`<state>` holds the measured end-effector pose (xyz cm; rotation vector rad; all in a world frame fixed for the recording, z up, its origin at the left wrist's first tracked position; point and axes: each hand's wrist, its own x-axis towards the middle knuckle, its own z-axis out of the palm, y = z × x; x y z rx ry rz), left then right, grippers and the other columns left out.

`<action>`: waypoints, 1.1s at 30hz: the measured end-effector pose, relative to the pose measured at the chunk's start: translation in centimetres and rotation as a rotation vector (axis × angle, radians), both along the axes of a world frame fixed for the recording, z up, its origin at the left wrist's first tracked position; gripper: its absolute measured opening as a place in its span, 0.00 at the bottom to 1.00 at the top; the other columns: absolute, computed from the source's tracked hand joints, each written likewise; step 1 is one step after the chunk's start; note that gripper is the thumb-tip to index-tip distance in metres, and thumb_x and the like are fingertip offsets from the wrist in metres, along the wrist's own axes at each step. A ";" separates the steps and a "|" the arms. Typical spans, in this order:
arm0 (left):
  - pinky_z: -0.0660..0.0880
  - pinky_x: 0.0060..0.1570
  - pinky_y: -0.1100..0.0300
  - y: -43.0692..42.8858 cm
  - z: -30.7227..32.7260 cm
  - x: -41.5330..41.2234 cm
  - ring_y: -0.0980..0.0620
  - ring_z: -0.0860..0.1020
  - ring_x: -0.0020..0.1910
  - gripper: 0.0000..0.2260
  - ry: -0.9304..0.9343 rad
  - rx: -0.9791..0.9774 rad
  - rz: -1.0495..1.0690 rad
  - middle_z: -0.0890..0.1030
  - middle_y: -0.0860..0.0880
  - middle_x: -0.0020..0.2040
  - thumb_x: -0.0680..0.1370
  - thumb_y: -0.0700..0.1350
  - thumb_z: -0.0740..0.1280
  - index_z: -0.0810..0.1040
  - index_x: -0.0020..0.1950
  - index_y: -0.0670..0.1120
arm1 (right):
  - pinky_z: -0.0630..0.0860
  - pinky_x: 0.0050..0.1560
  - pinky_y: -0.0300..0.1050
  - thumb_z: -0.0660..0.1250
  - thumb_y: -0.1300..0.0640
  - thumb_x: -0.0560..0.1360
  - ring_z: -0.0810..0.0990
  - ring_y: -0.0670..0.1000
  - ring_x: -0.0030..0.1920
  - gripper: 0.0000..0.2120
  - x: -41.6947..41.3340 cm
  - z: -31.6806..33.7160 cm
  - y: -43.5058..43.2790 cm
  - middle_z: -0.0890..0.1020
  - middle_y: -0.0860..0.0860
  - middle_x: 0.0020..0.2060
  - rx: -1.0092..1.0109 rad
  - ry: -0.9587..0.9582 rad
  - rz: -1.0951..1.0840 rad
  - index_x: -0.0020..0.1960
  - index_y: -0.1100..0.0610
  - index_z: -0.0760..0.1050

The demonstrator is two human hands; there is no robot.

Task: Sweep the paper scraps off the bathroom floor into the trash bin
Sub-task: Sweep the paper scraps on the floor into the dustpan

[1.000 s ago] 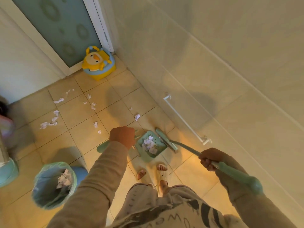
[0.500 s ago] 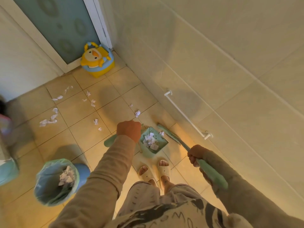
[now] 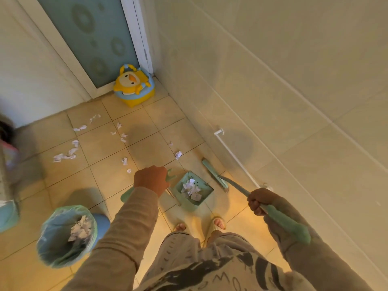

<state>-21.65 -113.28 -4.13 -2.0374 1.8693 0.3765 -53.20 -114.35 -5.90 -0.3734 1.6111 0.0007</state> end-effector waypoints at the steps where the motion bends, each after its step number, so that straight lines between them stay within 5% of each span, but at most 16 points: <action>1: 0.74 0.45 0.58 0.4 0.1 0.6 0.47 0.81 0.50 0.14 0.009 -0.009 0.032 0.83 0.48 0.49 0.76 0.56 0.66 0.78 0.54 0.48 | 0.62 0.17 0.28 0.52 0.68 0.79 0.63 0.45 0.10 0.13 0.1 -0.1 -0.8 0.65 0.50 0.13 -0.010 0.002 0.001 0.36 0.61 0.63; 9: 0.74 0.46 0.57 0.8 0.7 3.2 0.46 0.81 0.48 0.15 0.041 -0.064 0.288 0.82 0.47 0.48 0.75 0.56 0.66 0.78 0.53 0.46 | 0.61 0.17 0.26 0.52 0.68 0.79 0.62 0.44 0.10 0.16 2.9 -1.6 -6.4 0.64 0.50 0.13 -0.062 -0.002 0.074 0.33 0.59 0.60; 14: 0.73 0.42 0.58 -0.7 0.8 3.6 0.48 0.81 0.46 0.16 -0.011 -0.066 0.409 0.83 0.48 0.46 0.74 0.58 0.67 0.78 0.52 0.47 | 0.62 0.18 0.28 0.51 0.70 0.78 0.62 0.44 0.10 0.16 5.1 -3.1 -10.8 0.65 0.54 0.22 -0.084 0.007 0.210 0.33 0.60 0.61; 28: 0.75 0.49 0.56 -5.6 0.5 0.6 0.46 0.80 0.51 0.14 -0.030 0.080 0.701 0.81 0.47 0.52 0.78 0.54 0.62 0.76 0.58 0.48 | 0.63 0.18 0.33 0.52 0.69 0.77 0.63 0.45 0.10 0.12 10.4 -3.2 -28.6 0.66 0.51 0.12 -0.164 0.064 0.708 0.36 0.62 0.64; 33: 0.74 0.50 0.56 -6.3 0.4 0.0 0.46 0.80 0.52 0.13 -0.017 0.115 0.779 0.81 0.47 0.53 0.77 0.52 0.64 0.77 0.58 0.48 | 0.64 0.16 0.30 0.52 0.66 0.78 0.65 0.44 0.13 0.10 12.6 -3.6 -30.0 0.67 0.52 0.25 -0.092 0.010 0.713 0.40 0.59 0.66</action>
